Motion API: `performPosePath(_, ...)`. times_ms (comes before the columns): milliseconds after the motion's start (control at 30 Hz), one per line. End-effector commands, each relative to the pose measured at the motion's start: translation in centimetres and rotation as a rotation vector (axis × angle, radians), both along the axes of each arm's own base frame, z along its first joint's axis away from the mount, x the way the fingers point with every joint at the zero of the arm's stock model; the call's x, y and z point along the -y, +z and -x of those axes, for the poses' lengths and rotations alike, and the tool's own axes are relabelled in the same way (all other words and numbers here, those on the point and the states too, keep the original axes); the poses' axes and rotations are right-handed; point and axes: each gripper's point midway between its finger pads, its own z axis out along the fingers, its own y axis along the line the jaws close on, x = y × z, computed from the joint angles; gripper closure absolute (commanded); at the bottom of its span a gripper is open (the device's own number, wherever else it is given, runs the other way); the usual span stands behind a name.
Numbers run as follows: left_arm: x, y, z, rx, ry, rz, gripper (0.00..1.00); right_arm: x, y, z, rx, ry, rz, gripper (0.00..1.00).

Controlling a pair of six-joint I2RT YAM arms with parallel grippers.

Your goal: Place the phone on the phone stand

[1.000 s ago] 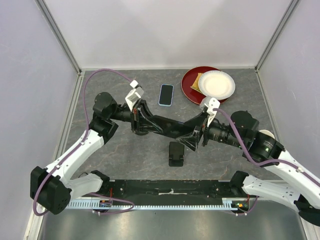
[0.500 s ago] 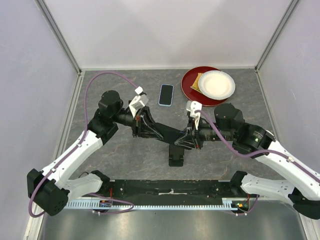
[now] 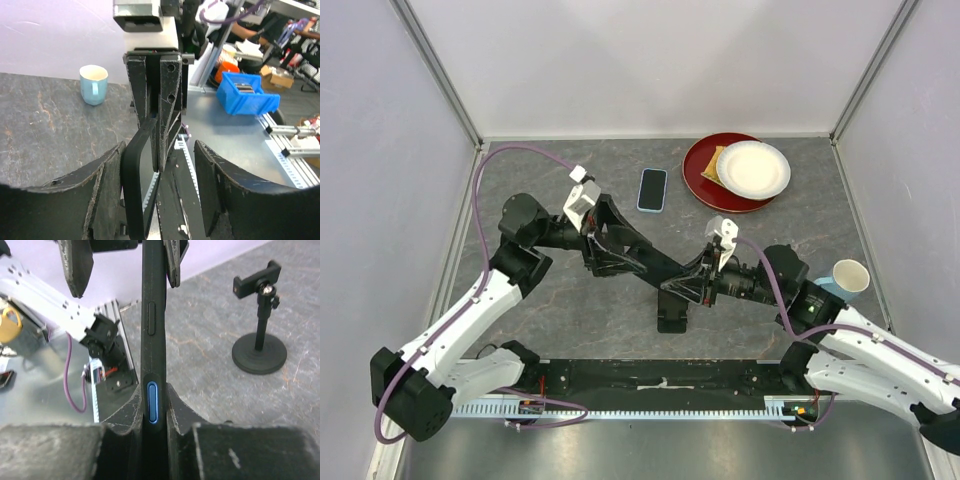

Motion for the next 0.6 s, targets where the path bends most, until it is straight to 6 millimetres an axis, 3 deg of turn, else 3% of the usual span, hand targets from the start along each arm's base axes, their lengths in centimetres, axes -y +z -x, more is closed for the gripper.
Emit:
performPosePath(0, -0.5, 2.1, -0.8, -0.012, 0.062, 0.081, 0.38, 1.0, 9.2, -0.7, 0.147, -0.083, -0.388, 1.0)
performPosePath(233, -1.5, 2.8, -2.0, -0.105, 0.101, 0.191, 0.32, 2.0, 11.2, -0.6, 0.167, -0.108, -0.535, 1.0)
performPosePath(567, -2.6, 4.3, 0.4, -0.107, -0.055, 0.328, 0.39, 0.6, 11.0, -1.4, 0.151, -0.121, -0.676, 1.0)
